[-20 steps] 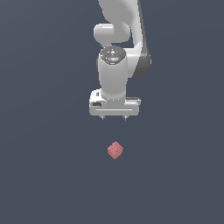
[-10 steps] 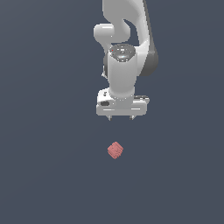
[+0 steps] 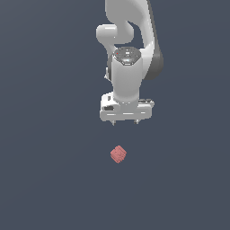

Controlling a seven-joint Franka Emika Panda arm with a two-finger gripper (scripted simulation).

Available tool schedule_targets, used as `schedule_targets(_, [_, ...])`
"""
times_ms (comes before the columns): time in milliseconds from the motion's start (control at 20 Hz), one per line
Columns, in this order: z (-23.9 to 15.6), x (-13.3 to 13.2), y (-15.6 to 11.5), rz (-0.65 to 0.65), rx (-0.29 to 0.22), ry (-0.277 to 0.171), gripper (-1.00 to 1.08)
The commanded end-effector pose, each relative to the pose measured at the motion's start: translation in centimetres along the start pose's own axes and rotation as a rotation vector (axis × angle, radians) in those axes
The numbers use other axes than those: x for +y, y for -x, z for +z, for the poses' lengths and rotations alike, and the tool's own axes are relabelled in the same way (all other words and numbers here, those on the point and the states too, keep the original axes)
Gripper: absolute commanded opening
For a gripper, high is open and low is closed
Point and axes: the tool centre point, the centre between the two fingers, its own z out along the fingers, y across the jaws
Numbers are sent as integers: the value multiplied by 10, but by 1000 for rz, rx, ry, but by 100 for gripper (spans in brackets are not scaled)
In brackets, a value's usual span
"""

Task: Pick up the object and move it to a goal position.

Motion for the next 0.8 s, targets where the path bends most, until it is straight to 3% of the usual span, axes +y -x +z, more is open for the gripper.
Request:
schedule_targets(0, [3,1,-3,-27,-2,3,100])
schedule_targets(750, [43,14,-43,-368,-20,26,100])
